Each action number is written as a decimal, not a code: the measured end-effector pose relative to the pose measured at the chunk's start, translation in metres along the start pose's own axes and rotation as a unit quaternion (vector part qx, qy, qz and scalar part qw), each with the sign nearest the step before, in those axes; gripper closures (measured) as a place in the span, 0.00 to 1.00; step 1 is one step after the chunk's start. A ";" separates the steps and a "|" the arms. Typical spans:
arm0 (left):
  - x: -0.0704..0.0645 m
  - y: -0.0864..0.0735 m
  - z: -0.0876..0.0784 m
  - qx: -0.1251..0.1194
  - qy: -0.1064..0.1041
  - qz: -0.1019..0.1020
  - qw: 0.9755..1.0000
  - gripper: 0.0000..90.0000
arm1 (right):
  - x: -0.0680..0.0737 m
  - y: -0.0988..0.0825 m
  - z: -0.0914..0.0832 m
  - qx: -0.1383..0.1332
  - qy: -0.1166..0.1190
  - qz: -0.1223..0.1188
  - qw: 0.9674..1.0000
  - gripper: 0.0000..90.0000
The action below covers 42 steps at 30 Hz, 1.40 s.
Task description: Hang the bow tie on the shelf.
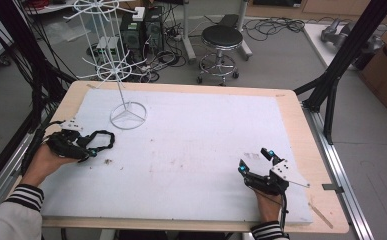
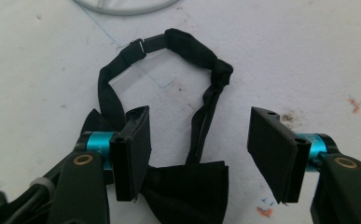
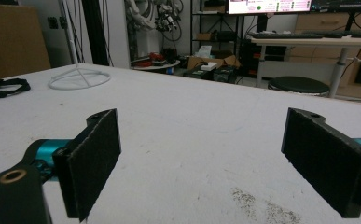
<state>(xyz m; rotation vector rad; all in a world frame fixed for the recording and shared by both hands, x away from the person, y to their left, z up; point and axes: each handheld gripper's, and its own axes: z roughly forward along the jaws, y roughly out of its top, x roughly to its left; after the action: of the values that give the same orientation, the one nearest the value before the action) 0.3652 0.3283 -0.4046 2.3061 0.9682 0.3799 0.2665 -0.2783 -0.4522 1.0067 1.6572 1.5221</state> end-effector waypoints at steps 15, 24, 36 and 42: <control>0.001 0.008 0.009 0.051 -0.002 0.002 0.999 0.55 | 0.000 0.000 0.000 0.000 0.001 0.000 1.000 0.12; -0.001 0.012 0.011 0.065 -0.007 0.010 0.998 0.65 | 0.000 0.000 0.000 0.000 0.000 -0.001 1.000 0.12; 0.000 0.011 0.014 0.079 0.000 0.007 0.997 0.70 | 0.000 0.000 0.000 0.000 0.001 -0.001 1.000 0.12; -0.002 0.011 0.017 0.091 -0.005 0.009 0.996 0.72 | 0.000 0.000 0.000 0.001 0.000 0.001 1.000 0.12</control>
<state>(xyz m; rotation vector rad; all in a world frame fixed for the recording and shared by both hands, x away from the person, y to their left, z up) 0.3779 0.3134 -0.4112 2.4786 1.0147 0.2988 0.2662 -0.2782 -0.4522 1.0092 1.6575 1.5218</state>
